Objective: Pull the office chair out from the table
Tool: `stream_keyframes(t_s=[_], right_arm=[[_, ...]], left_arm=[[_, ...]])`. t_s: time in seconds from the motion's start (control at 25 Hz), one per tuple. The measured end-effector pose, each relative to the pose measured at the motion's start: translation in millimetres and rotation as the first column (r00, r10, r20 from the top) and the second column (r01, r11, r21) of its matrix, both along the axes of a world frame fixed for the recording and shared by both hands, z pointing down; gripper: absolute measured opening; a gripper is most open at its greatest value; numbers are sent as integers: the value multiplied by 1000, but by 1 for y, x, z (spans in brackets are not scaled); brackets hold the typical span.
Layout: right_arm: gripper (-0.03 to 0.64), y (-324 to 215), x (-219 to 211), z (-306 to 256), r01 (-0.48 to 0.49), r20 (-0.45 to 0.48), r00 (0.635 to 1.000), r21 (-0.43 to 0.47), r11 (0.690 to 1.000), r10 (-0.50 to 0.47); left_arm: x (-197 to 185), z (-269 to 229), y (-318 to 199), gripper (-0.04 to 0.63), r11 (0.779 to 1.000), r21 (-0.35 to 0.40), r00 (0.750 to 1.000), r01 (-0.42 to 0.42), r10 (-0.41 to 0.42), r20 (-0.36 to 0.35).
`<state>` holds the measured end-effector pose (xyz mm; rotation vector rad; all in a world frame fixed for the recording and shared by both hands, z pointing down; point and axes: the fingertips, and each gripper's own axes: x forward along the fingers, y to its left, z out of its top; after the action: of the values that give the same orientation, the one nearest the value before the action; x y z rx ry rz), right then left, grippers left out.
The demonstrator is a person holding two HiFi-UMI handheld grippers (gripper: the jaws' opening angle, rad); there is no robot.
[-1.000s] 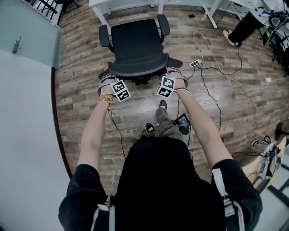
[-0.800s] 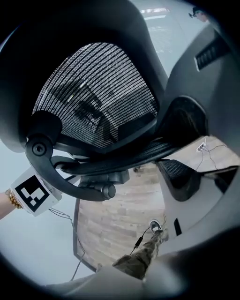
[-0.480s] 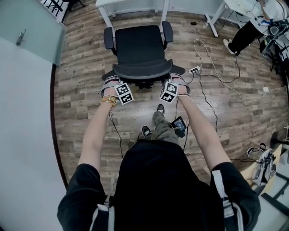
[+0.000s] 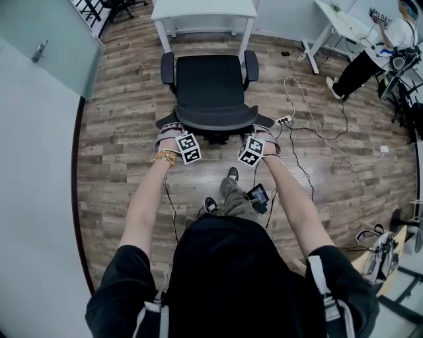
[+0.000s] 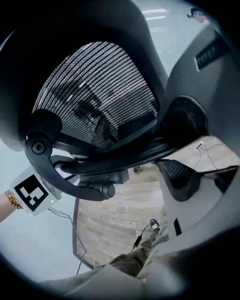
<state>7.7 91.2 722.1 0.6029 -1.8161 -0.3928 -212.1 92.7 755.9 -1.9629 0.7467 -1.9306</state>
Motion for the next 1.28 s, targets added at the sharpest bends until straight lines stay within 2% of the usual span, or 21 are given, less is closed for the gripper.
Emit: stream_keyframes(t_s=[0.24,0.36,0.44,0.52,0.6,0.72,0.88,1.04,1.08,1.16,1.28], right_arm=[[135,0,4,-2,11,9,1000,22,1000,-11],[139,6,6,-4,-3,68,998,-11,1000,4],[167,10,4,-10,-27,138,990,-56,998,34],[166,13,4,-23,-44,191,980,-52,998,53],[140,18,5,-38,-52,239,969,-22,998,56],[127,36,7,-58,-76,321,944,10,997,69],[94,59,5,-92,-138,445,889,28,990,111],[91,75,-9,-130,-185,592,796,31,982,131],[88,78,-14,-139,-199,628,766,29,980,137],[85,83,-24,-158,-228,693,706,26,973,147],[78,92,-42,-191,-254,769,626,43,966,130]], left_arm=[[4,-3,0,146,1000,22,1000,-17,17,-7],[10,-6,5,154,997,53,998,-47,49,-36],[12,-15,9,192,994,99,994,-43,52,-92],[14,-31,12,194,990,137,982,16,10,-187],[15,-47,17,202,987,150,962,63,-20,-271],[23,-71,30,199,981,171,923,95,-23,-385],[37,-104,52,199,966,184,825,182,-48,-563],[56,-135,76,191,945,191,710,266,-57,-702],[62,-144,81,186,938,187,669,291,-60,-741],[74,-163,91,179,924,170,573,342,-61,-817],[82,-198,99,163,890,142,405,433,-51,-913]])
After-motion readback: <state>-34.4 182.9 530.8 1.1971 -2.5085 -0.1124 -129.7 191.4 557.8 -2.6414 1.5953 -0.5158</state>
